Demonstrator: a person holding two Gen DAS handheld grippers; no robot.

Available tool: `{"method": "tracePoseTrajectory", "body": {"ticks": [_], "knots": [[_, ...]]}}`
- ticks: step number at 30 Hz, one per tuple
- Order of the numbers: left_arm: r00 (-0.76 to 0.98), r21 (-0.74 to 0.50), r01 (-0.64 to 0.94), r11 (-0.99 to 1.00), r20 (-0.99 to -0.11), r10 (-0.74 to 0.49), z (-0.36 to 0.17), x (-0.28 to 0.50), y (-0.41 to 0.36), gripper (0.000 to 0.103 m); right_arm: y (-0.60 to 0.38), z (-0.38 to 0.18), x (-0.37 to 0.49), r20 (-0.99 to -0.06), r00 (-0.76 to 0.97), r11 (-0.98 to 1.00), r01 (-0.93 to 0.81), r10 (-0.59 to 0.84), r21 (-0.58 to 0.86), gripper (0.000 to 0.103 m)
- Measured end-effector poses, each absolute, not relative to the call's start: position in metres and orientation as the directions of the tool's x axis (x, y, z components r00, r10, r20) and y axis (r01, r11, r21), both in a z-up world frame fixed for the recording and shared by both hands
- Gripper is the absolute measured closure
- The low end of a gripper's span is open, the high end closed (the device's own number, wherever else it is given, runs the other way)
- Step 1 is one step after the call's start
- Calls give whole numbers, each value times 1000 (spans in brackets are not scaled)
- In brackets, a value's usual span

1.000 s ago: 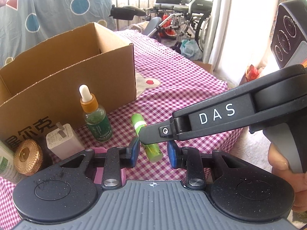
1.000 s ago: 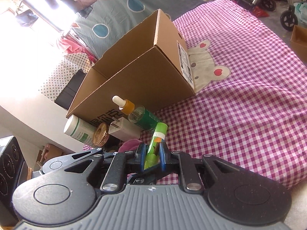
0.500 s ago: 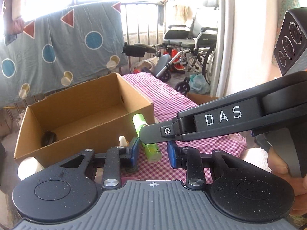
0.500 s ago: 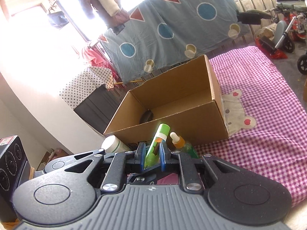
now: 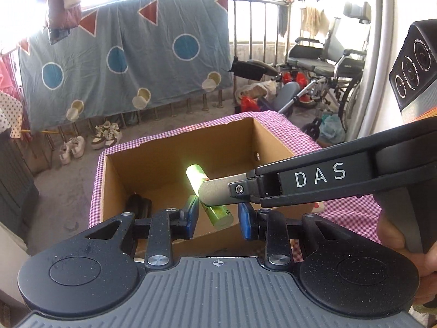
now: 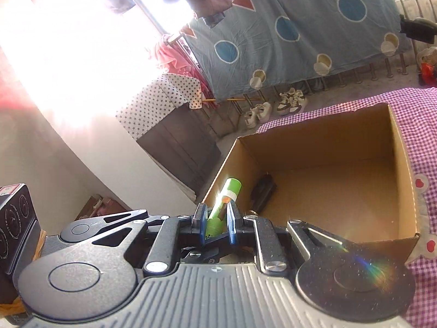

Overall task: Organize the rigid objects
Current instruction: 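Lift the green tube with the right gripper and carry it over the box, then lower the green tube into the box and open the right gripper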

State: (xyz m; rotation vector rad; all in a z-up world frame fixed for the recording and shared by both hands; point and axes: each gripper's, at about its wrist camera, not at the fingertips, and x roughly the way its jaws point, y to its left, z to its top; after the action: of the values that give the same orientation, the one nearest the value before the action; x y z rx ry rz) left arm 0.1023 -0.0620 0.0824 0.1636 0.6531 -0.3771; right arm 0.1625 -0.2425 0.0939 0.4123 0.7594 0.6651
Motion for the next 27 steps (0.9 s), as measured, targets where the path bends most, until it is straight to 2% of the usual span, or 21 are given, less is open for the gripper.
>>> {"method": "tracePoseTrajectory", "body": {"ticks": [8,12,19,27], "knots": [[558,-81,332,940,-787,-264,45,198,-27,73,-209,43,268,-633,343,718,-270,694,641,85],[491,-72,305,950,-843,-221,23,227,-25,73,-196,12,304,-679,275,731,-197,681,653,85],[461,67,322,944,-882,-94,1,239,-36,71,-183,-29,330,-706,206,733,-103,677,673,85],[495,71,312,947,-863,-98,18,228,-25,69,-198,-28,325,-663,210,686,-57,719,726,85]]}}
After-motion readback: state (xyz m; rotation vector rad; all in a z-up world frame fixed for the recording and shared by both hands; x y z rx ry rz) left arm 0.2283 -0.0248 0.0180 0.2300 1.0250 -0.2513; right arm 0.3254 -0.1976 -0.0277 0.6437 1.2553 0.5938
